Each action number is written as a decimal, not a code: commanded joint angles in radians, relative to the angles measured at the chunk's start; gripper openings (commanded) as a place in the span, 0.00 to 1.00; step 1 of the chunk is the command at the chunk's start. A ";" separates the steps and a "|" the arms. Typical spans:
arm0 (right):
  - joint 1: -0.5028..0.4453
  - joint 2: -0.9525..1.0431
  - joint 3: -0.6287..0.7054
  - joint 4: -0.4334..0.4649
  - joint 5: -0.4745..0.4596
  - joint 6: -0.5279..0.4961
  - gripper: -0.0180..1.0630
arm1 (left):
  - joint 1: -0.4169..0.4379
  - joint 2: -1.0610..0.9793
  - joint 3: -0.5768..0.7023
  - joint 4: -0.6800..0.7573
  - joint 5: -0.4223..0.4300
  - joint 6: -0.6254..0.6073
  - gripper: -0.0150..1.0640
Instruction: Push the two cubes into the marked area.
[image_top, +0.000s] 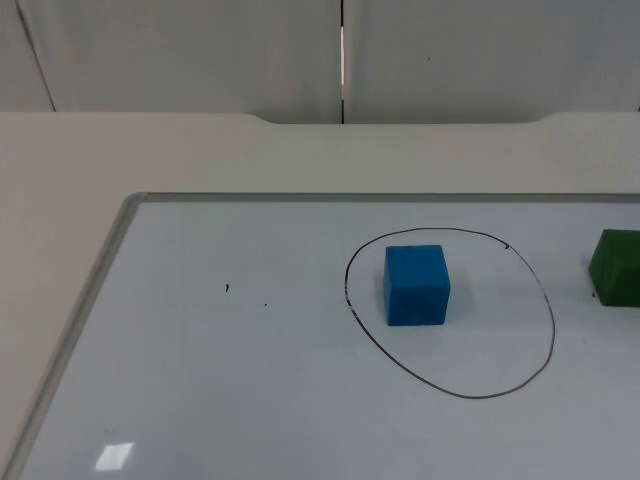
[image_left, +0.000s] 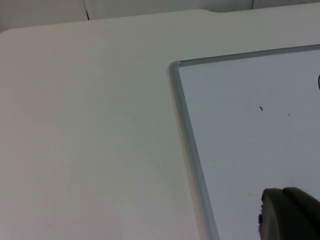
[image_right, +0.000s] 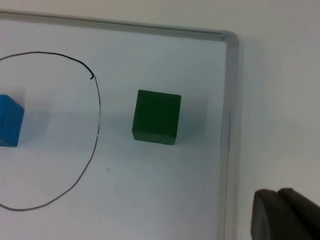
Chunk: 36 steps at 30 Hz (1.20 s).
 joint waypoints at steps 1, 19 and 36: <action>-0.004 0.051 -0.020 -0.002 -0.025 0.015 0.02 | 0.003 -0.004 0.004 -0.008 -0.003 0.000 0.01; -0.004 0.511 -0.054 -0.005 -0.270 0.024 0.02 | 0.003 -0.004 0.004 -0.008 -0.003 0.000 0.01; -0.050 0.734 -0.054 -0.051 -0.462 0.055 0.02 | 0.003 -0.004 0.004 -0.008 -0.003 -0.002 0.01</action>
